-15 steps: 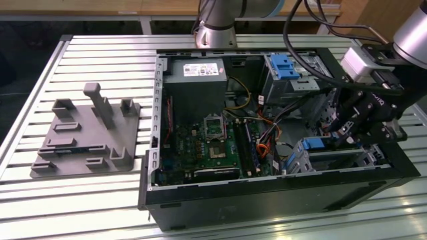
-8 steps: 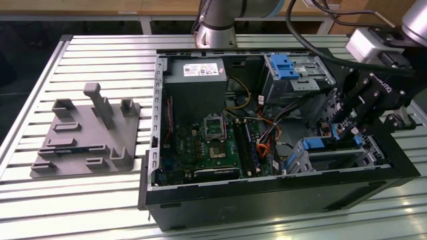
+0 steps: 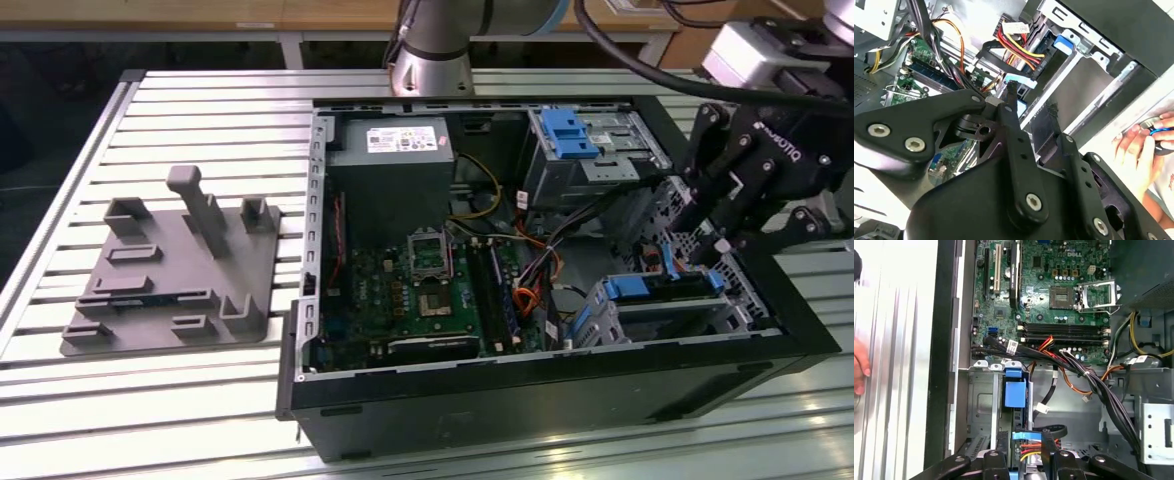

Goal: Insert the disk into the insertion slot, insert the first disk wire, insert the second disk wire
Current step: 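Insert the second disk wire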

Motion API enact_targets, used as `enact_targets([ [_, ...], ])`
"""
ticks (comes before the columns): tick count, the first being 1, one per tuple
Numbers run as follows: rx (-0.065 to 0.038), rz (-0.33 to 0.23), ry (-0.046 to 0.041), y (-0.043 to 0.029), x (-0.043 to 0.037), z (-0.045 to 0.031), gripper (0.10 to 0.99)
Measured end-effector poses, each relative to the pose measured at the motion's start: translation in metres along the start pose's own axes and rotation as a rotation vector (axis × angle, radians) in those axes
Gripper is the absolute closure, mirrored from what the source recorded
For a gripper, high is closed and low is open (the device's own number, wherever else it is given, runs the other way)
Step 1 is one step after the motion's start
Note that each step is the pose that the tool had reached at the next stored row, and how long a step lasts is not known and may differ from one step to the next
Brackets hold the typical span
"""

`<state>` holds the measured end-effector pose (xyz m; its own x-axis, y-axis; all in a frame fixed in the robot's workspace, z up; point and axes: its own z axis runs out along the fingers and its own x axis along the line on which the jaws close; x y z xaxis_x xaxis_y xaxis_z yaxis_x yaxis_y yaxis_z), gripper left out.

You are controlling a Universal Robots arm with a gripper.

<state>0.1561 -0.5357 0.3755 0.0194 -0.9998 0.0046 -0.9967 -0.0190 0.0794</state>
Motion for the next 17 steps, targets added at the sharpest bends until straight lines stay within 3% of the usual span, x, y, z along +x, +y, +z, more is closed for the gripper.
enact_targets([
  [3, 0.01, 0.0, 0.0007, 0.0017, -0.0048, -0.0061, 0.706],
  [8, 0.012, 0.0, 0.0044, 0.0021, -0.007, -0.0064, 0.949],
  [17, 0.012, 0.001, 0.0044, 0.0021, -0.007, -0.0064, 0.98],
])
